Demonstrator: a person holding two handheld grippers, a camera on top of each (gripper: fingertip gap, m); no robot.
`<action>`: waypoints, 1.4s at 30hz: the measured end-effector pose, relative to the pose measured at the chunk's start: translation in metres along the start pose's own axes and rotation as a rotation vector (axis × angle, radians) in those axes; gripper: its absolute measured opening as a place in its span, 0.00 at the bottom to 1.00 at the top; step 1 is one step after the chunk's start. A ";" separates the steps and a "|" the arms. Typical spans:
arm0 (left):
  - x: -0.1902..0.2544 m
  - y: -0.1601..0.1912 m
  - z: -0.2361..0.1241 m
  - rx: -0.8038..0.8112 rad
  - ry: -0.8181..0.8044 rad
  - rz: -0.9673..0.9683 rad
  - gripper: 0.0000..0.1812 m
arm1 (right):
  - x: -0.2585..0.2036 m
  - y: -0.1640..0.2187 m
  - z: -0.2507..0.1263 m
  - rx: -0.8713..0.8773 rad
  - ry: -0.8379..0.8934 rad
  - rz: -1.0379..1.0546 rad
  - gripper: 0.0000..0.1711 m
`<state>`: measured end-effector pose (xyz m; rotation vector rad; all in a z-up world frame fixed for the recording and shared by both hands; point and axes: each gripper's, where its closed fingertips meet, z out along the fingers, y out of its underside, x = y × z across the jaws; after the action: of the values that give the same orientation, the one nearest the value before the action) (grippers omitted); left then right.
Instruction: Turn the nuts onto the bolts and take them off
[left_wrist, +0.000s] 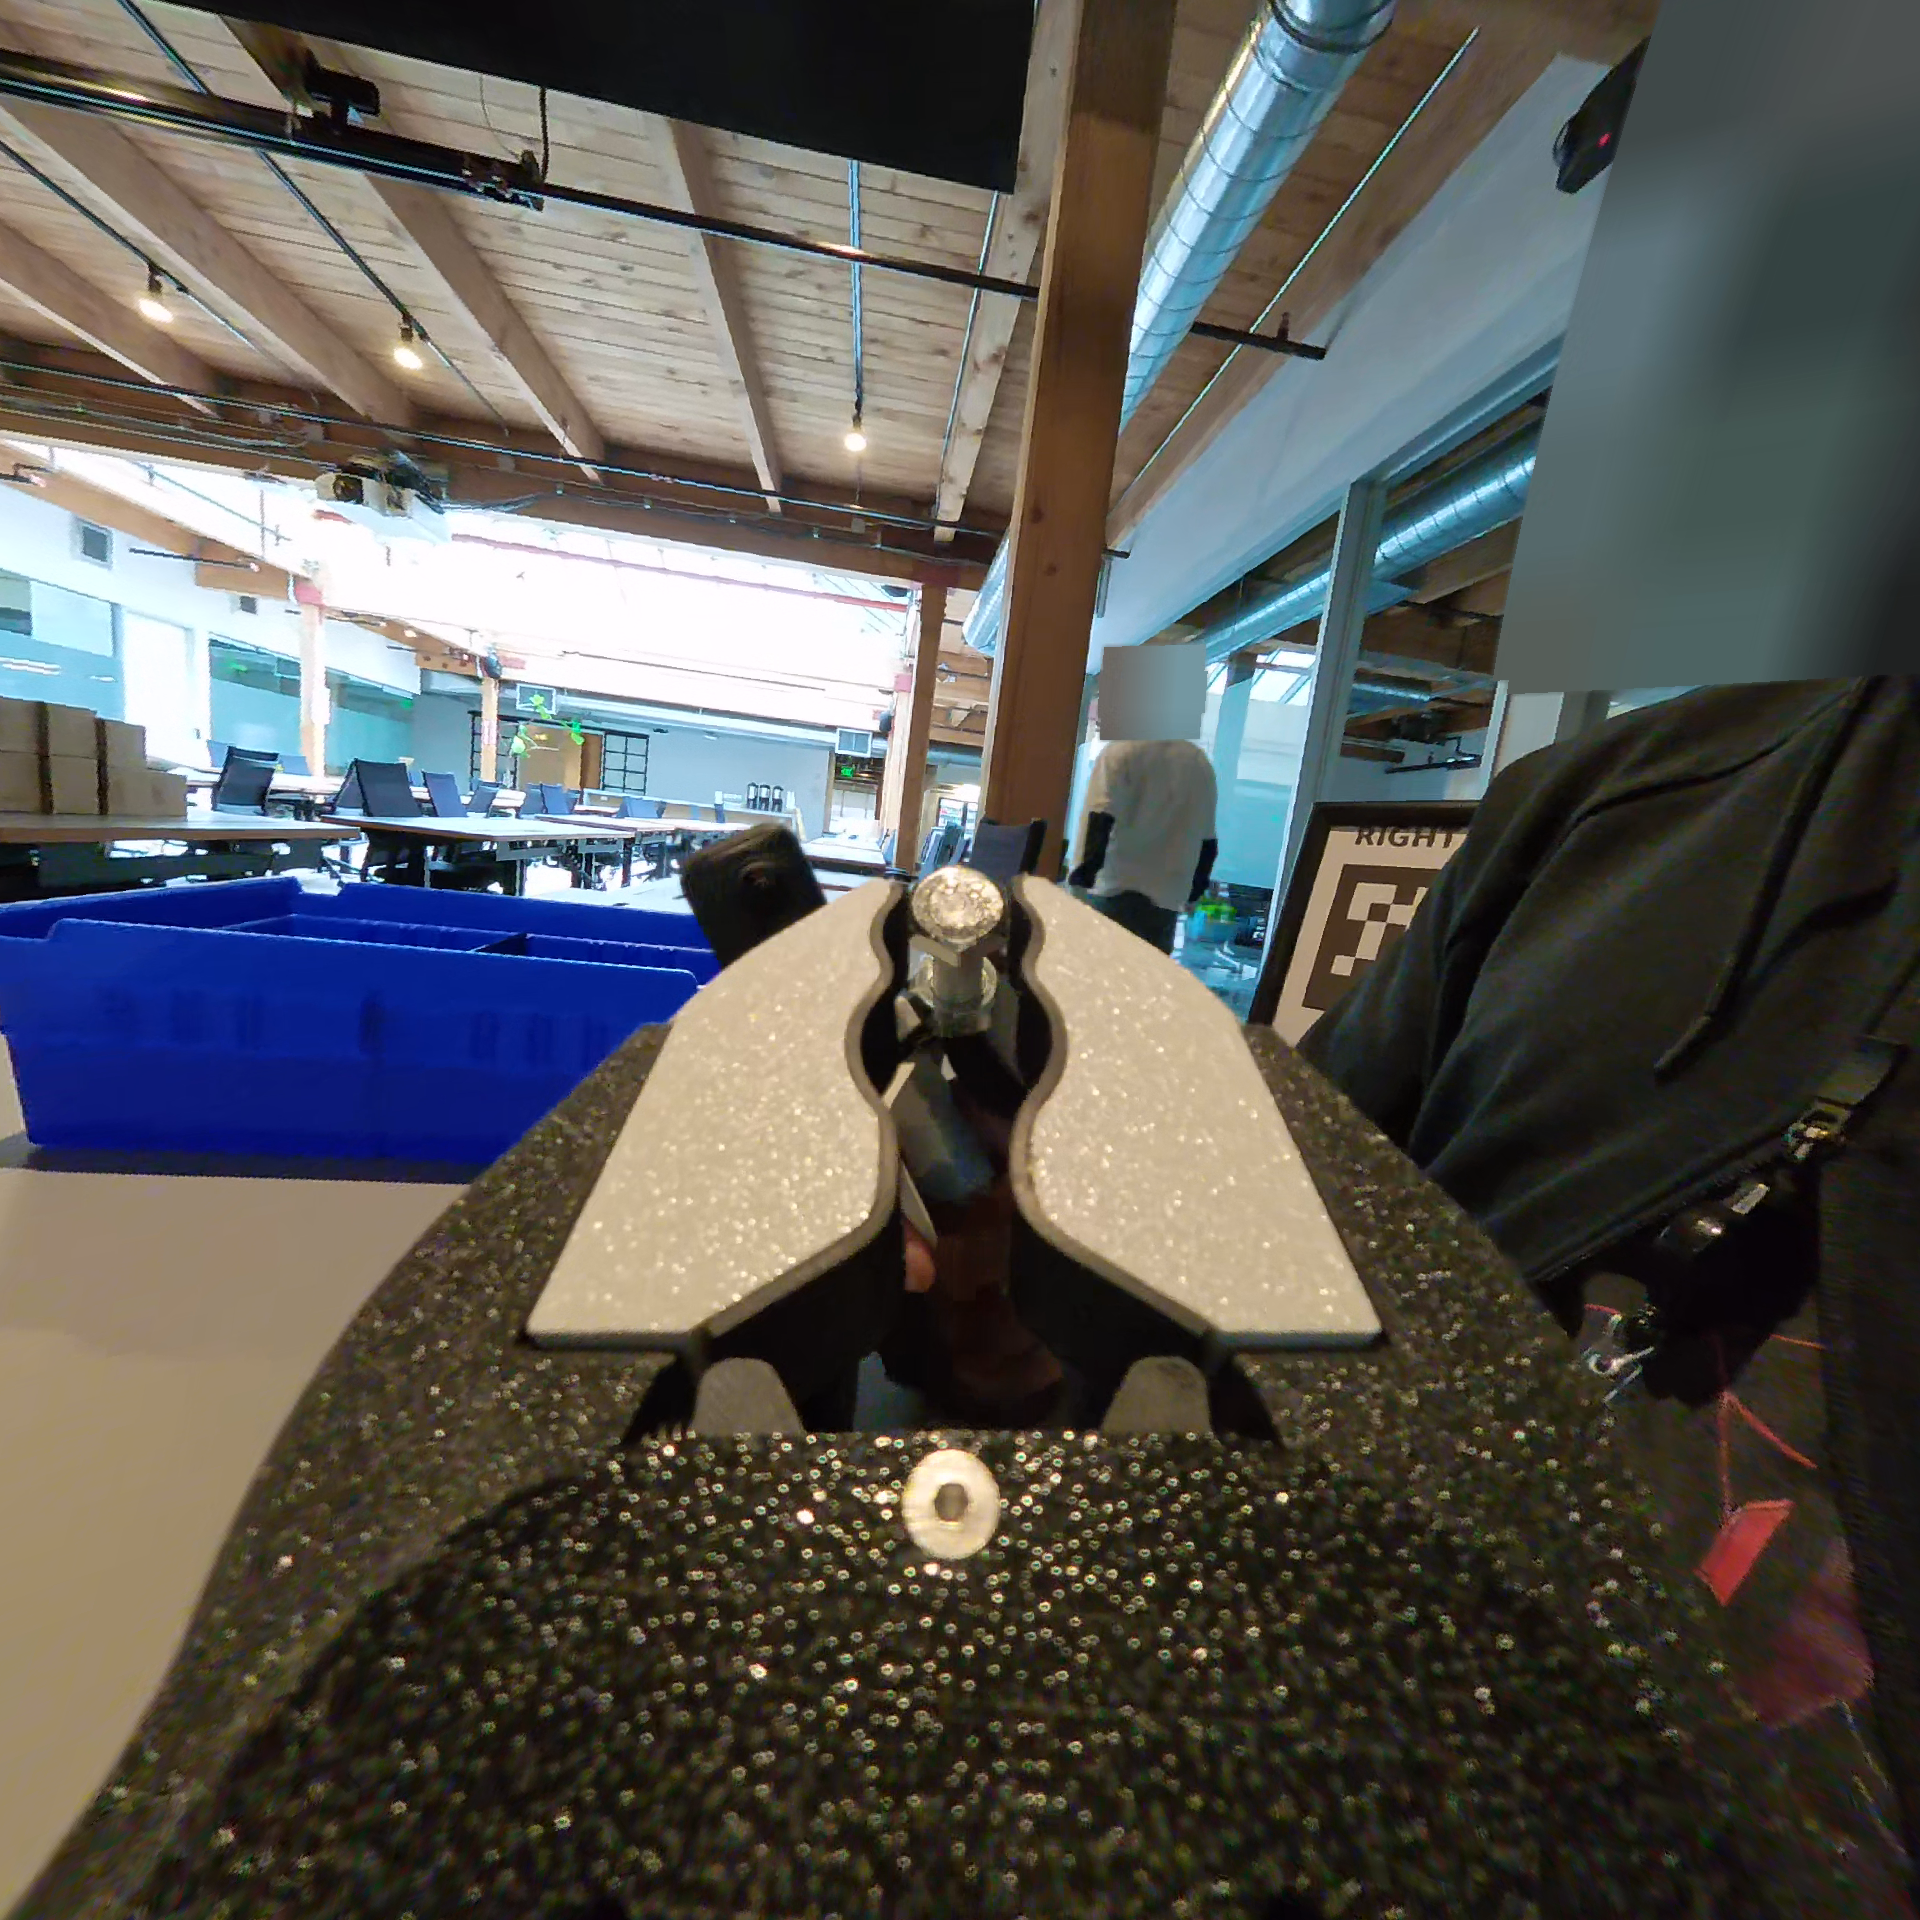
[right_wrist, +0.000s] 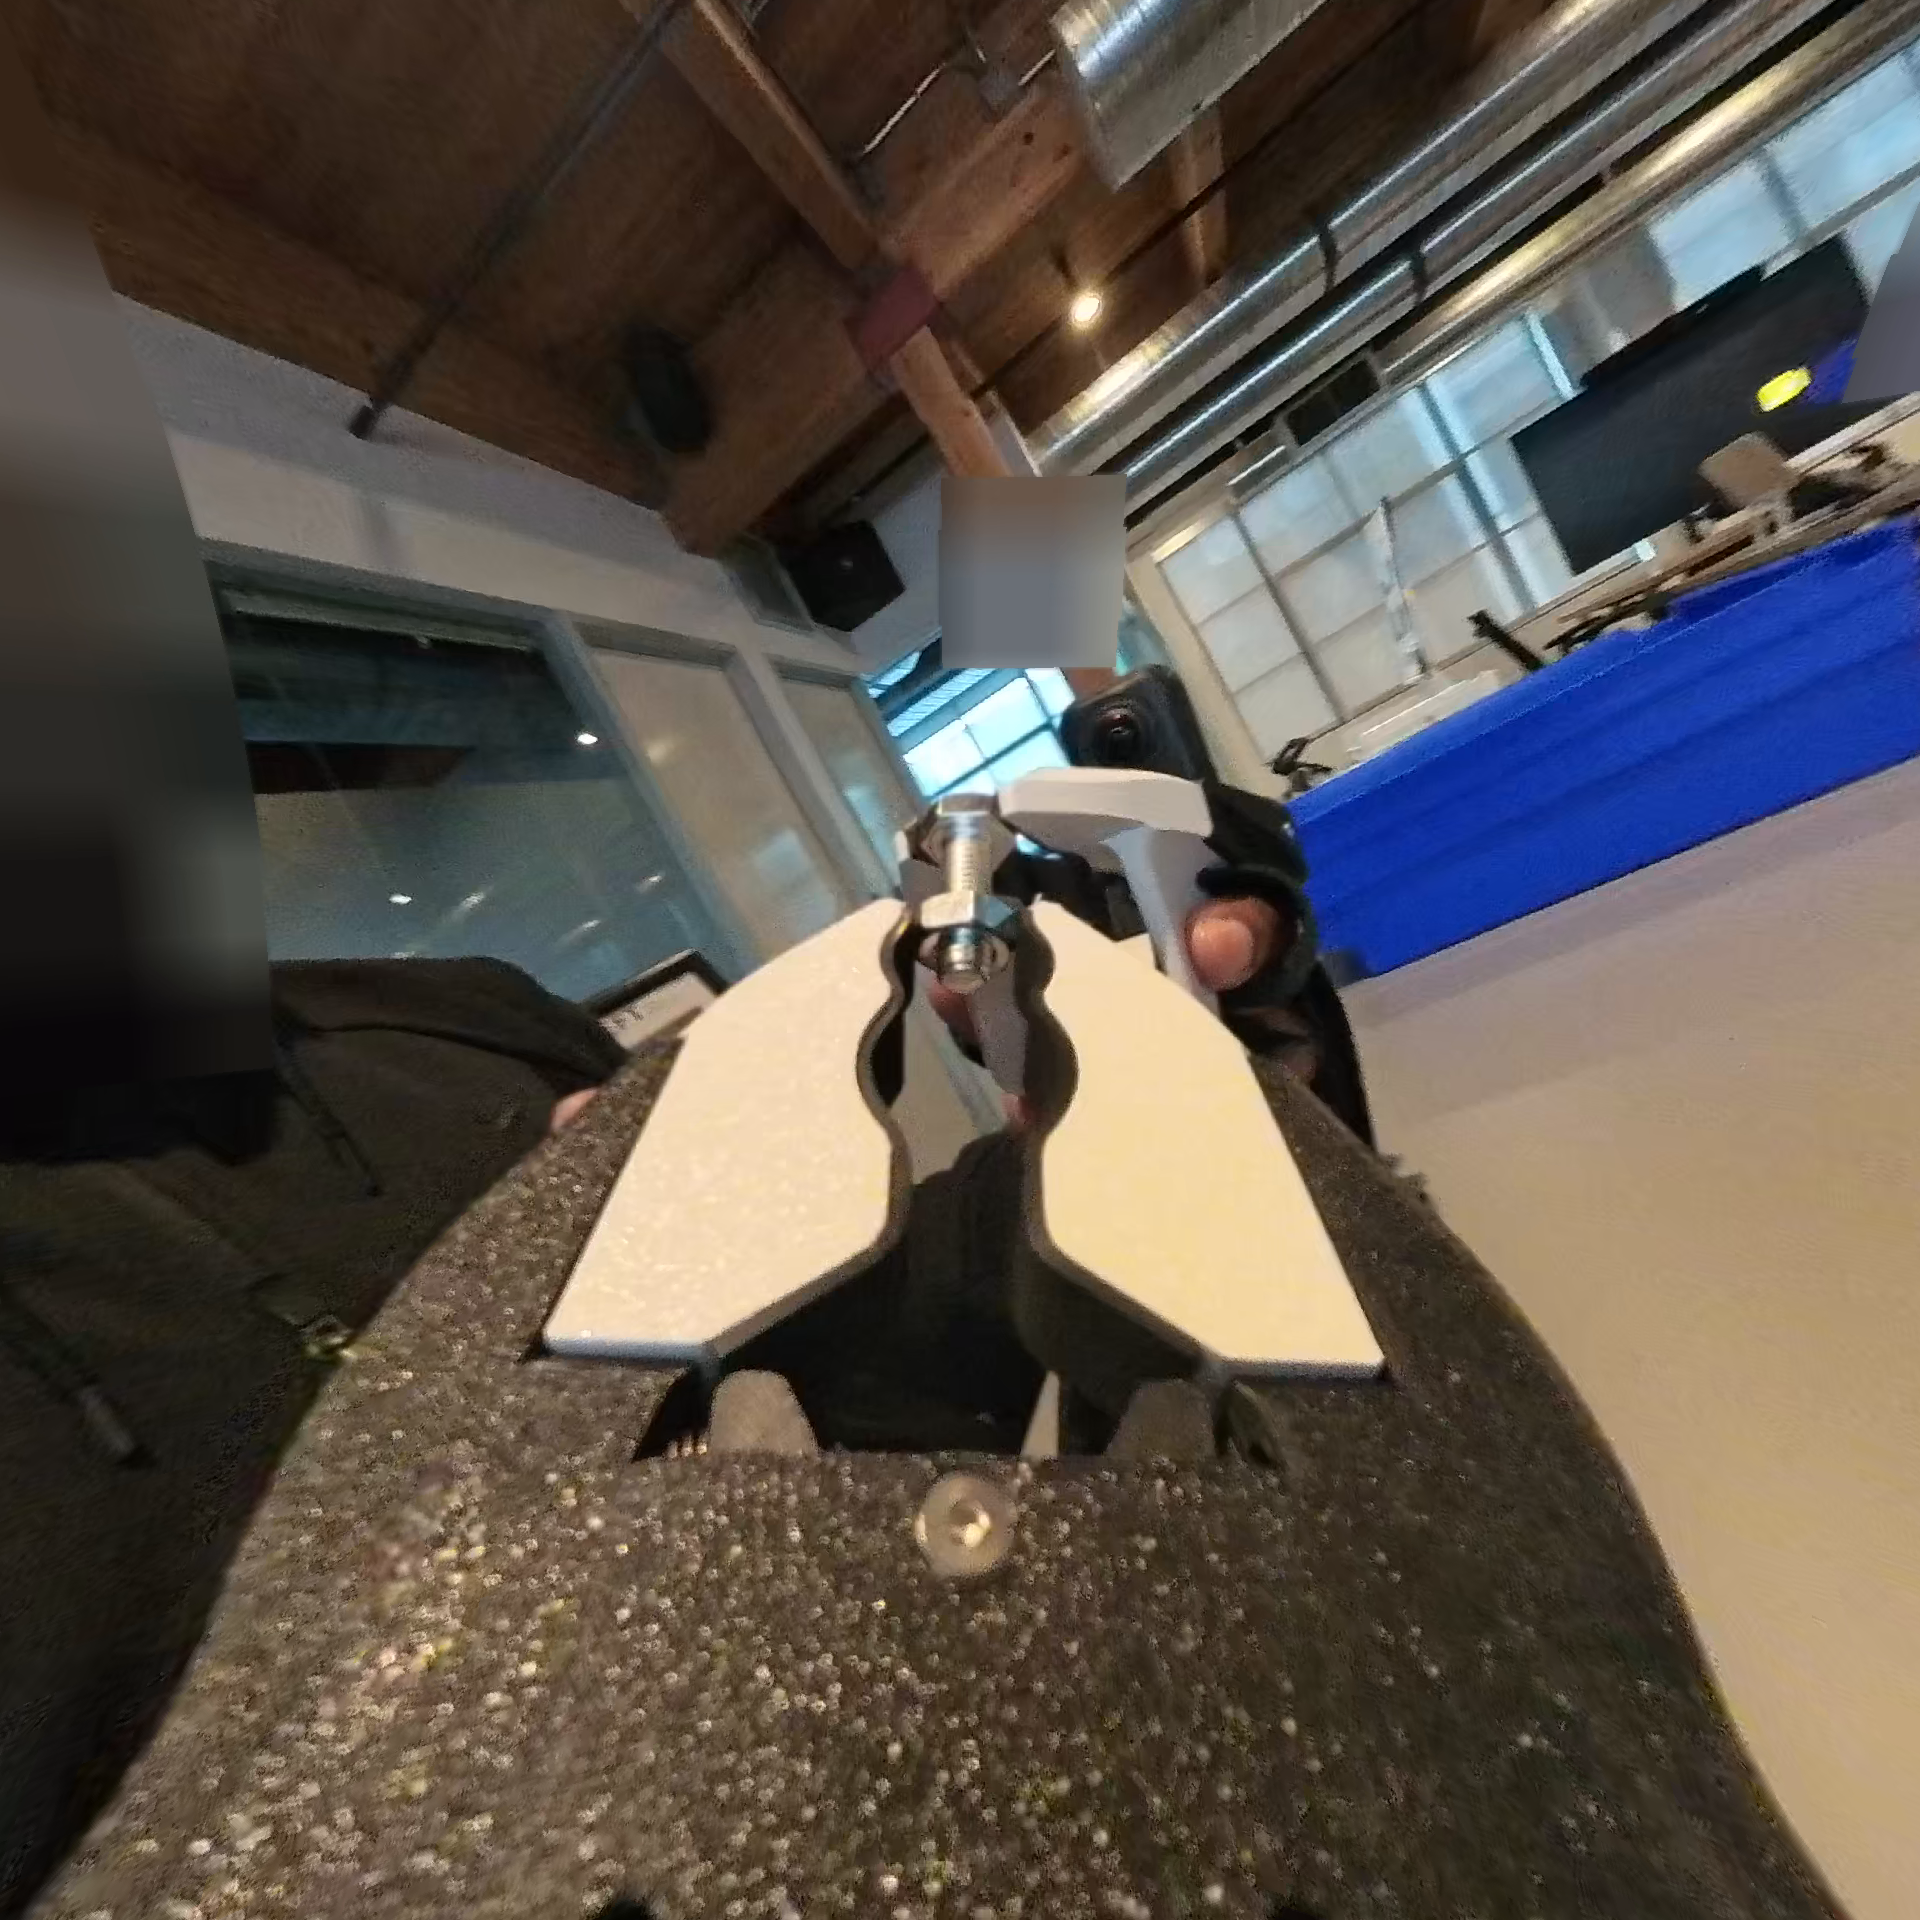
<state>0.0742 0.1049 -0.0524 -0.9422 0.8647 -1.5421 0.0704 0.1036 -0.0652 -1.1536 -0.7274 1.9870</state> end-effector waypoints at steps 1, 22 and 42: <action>-0.001 0.000 0.000 -0.001 -0.008 -0.004 0.09 | 0.001 -0.001 -0.001 -0.003 0.026 -0.040 0.10; -0.006 -0.006 -0.006 0.056 -0.009 -0.061 0.09 | 0.005 -0.005 0.001 -0.024 0.194 -0.322 0.19; 0.000 -0.002 -0.002 0.030 0.007 -0.026 0.09 | 0.004 0.005 0.004 -0.076 0.167 -0.323 0.11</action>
<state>0.0719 0.1057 -0.0512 -0.9297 0.8351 -1.5773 0.0639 0.1033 -0.0687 -1.1496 -0.8492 1.5881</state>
